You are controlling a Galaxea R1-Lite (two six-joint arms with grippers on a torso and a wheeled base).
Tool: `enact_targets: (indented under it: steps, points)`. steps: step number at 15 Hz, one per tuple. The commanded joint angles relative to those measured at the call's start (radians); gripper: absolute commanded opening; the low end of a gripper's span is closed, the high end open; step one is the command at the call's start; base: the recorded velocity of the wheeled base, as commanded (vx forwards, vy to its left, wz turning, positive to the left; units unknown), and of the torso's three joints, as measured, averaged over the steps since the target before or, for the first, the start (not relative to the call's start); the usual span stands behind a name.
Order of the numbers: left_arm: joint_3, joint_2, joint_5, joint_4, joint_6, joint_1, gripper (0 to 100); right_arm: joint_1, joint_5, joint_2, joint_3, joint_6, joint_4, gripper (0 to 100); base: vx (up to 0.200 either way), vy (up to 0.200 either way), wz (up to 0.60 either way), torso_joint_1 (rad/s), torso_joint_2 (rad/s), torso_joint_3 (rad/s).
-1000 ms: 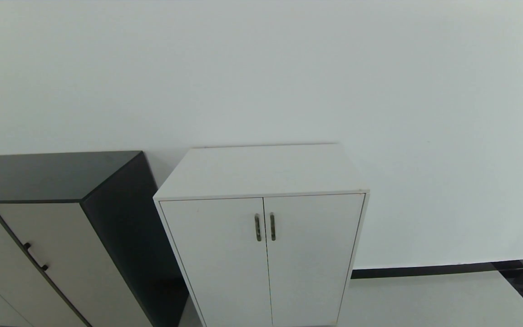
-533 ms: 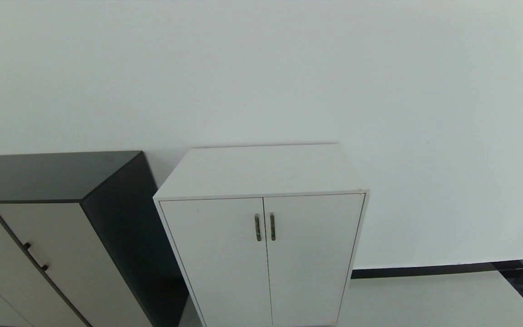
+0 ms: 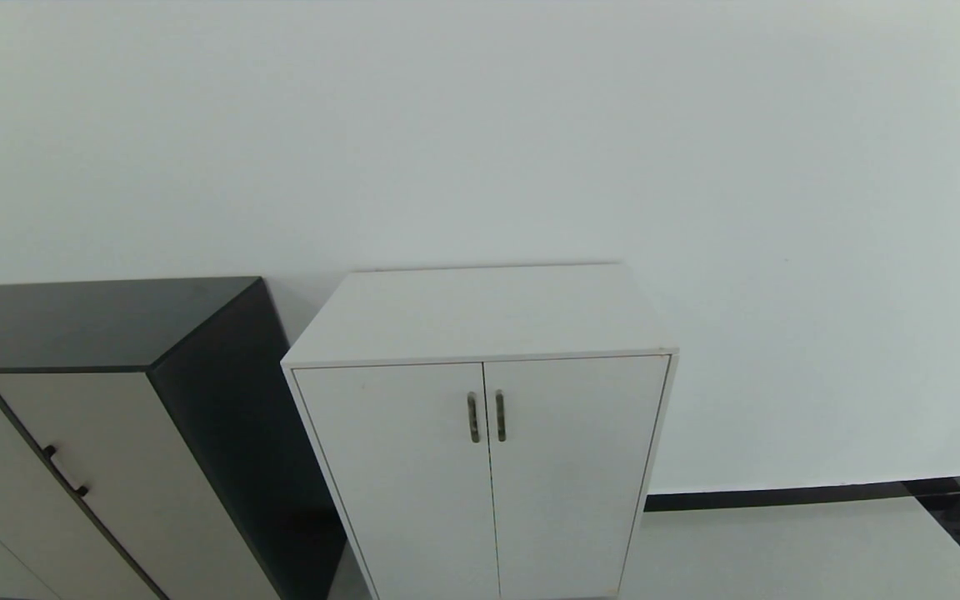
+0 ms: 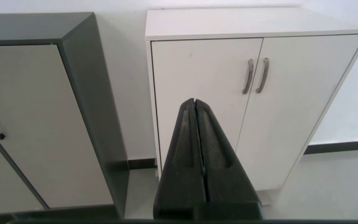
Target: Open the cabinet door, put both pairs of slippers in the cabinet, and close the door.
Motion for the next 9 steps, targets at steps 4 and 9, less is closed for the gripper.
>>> enact_targets:
  steps: [4, 9]
  points:
    - [0.0, 0.001, 0.001, 0.0, 0.0, 0.001, 0, -0.046, -0.003, -0.08, 0.001, 0.003, 0.001, 0, 0.0, 0.0, 0.0, 0.0, 0.0, 0.0]
    - [0.0, 0.001, 0.0, 0.0, 0.0, 0.001, 0, -0.046, -0.003, -0.08, 0.001, 0.005, 0.0, 0, 0.0, 0.0, 0.0, 0.0, 0.0, 0.0]
